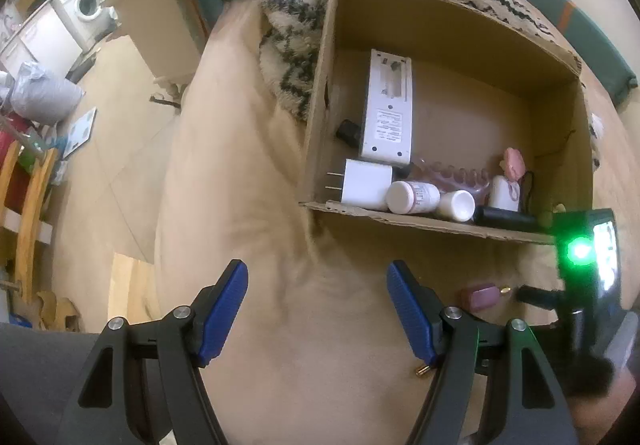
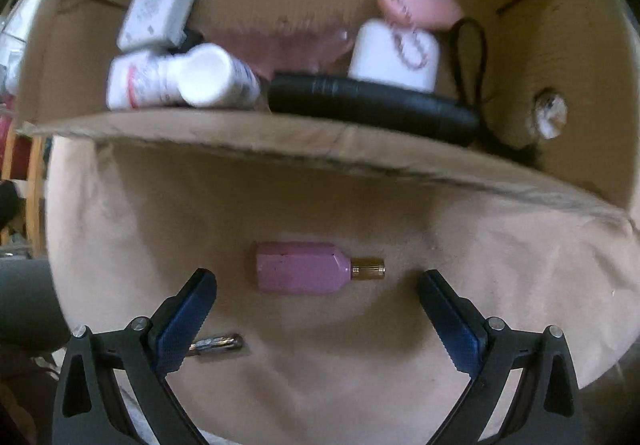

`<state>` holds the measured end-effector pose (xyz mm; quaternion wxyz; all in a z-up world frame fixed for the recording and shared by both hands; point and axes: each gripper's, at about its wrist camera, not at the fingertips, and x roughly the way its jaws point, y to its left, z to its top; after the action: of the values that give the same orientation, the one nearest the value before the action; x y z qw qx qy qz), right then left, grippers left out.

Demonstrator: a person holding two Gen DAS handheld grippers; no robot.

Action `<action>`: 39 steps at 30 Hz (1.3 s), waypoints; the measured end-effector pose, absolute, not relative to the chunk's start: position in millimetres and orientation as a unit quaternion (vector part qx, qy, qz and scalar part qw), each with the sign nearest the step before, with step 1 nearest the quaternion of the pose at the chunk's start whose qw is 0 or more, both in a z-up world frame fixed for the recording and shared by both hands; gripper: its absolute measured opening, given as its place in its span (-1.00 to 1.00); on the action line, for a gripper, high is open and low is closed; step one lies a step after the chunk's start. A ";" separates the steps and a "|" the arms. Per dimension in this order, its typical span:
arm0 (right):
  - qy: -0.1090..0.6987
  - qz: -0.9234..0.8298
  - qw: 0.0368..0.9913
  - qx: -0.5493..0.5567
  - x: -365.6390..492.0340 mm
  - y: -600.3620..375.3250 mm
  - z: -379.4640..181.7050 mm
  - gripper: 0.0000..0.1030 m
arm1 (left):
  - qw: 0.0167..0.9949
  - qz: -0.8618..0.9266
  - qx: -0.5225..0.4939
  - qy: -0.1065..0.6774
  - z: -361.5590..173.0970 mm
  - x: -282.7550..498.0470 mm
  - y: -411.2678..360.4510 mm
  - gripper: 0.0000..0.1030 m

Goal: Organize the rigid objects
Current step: 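Grasp the pink bottle with gold cap beside the box with the right gripper, then lift the pink bottle with the right gripper while the left grasps the AA battery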

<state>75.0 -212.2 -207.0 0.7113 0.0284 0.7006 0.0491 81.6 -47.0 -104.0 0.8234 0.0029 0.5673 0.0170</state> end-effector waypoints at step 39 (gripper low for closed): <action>0.477 0.102 0.866 0.111 51.2 -286.0 -30.1 0.25 | 0.813 0.099 -0.031 0.573 -119.0 87.7 -11.0 0.35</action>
<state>51.2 -286.0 -30.1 0.8660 0.1110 0.4770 0.1015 87.7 -11.0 -119.0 0.8132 -0.0309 0.5728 0.0985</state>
